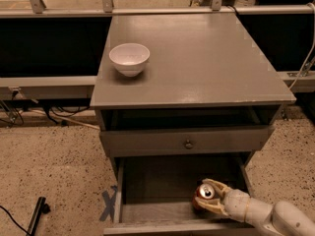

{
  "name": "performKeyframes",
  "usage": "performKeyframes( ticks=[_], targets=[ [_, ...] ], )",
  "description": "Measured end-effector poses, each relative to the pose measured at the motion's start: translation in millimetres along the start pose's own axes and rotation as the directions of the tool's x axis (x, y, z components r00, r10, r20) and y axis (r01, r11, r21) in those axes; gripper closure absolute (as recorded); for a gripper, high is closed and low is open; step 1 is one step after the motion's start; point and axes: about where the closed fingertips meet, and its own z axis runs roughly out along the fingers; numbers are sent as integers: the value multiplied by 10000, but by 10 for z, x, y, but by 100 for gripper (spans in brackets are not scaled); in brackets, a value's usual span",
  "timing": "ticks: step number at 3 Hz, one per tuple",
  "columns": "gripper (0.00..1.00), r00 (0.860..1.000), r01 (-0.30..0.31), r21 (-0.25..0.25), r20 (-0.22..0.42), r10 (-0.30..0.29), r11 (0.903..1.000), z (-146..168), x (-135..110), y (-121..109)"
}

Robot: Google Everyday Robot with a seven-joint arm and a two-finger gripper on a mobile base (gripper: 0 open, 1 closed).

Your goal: Place coke can into middle drawer

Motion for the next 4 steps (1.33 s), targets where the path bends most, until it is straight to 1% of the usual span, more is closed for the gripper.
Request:
performKeyframes(
  ticks=[1, 2, 3, 4],
  targets=[
    [13, 10000, 0, -36, 19, 0, 10000, 19, -6, 9],
    [0, 10000, -20, -66, 54, 21, 10000, 19, -23, 10],
    [0, 9999, -89, -66, 120, 90, 9999, -30, -62, -10],
    [0, 9998, 47, 714, 182, -60, 9974, -383, -287, -120]
  ],
)
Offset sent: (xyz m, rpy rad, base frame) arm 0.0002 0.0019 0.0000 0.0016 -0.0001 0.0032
